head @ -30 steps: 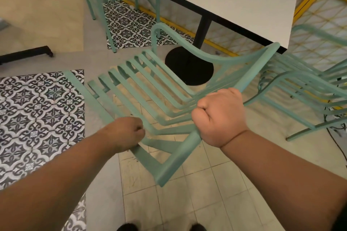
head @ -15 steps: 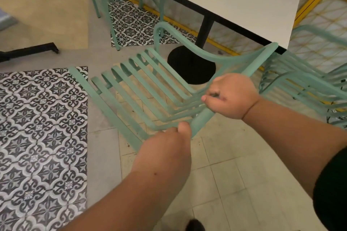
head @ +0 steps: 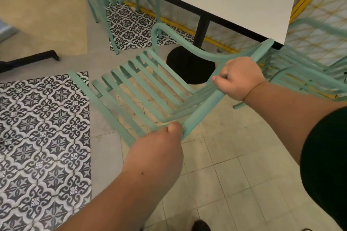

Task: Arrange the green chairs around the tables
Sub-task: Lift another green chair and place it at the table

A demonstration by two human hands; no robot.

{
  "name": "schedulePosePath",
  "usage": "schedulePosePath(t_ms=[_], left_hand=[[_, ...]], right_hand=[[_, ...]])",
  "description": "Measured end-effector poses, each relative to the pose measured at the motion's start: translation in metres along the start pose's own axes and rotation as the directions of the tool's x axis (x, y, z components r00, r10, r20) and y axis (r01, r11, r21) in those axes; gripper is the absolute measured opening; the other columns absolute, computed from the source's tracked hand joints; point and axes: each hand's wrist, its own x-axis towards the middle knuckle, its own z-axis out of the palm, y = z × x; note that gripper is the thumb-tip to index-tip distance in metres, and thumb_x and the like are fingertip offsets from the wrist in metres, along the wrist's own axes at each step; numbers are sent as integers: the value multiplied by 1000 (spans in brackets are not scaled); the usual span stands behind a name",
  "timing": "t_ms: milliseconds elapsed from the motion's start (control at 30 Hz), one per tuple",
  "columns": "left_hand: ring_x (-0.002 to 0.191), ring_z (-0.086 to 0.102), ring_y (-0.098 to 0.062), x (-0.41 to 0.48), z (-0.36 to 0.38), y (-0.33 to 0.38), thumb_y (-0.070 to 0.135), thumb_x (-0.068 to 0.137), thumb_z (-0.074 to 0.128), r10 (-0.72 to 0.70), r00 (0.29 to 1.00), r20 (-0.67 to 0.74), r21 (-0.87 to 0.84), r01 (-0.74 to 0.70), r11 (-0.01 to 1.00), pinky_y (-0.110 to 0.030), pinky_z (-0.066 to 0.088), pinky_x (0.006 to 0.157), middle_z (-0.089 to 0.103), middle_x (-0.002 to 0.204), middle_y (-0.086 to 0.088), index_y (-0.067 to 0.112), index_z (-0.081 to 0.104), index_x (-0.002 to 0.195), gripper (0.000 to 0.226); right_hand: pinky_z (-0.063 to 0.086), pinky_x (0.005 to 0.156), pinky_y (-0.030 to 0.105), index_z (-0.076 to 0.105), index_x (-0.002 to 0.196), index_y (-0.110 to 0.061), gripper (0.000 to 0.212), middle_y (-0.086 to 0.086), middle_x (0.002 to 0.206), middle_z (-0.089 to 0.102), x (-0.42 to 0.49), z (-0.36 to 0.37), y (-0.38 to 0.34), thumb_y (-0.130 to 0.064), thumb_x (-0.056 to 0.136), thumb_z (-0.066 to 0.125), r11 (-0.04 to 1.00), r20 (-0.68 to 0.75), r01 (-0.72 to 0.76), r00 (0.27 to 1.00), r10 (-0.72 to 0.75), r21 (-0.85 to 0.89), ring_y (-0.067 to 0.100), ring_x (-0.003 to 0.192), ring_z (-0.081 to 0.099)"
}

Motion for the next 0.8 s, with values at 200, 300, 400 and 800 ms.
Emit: schedulePosePath(t_ms=[200, 300, 400, 800], left_hand=[[50, 40, -5, -2, -8, -23, 35, 98, 46, 76, 997, 19, 55, -77, 996, -30, 41, 45, 44, 65, 12, 32, 36, 92, 12], [50, 41, -5, 0, -14, -34, 36, 97, 46, 117, 992, 41, 98, -120, 988, -29, 30, 43, 44, 65, 11, 31, 35, 91, 14], [51, 44, -7, 3, -22, -49, 36, 96, 49, 159, 986, 55, 121, -165, 979, -28, 36, 44, 46, 66, 10, 33, 34, 91, 15], [46, 47, -4, 21, -58, -125, 35, 85, 64, 244, 966, 83, 115, -252, 961, -22, 31, 43, 50, 56, 13, 38, 51, 86, 13]], right_hand=[[42, 56, 38, 59, 56, -8, 74, 8, 55, 51, -18, 1, -12, -57, 82, 10, 999, -24, -39, 999, 39, -8, 31, 56, 53], [34, 55, 35, 59, 55, -9, 71, 6, 53, 50, -25, 2, -18, -55, 84, 13, 997, -32, -74, 997, 73, -11, 29, 54, 52], [30, 51, 34, 46, 49, -14, 57, 2, 48, 39, -28, 1, -28, -50, 86, 23, 994, -34, -111, 993, 111, 6, 26, 48, 44], [18, 51, 32, 44, 46, -17, 62, 0, 48, 36, -29, 2, -86, -58, 81, 14, 957, -69, -283, 955, 287, 60, 22, 46, 34]])
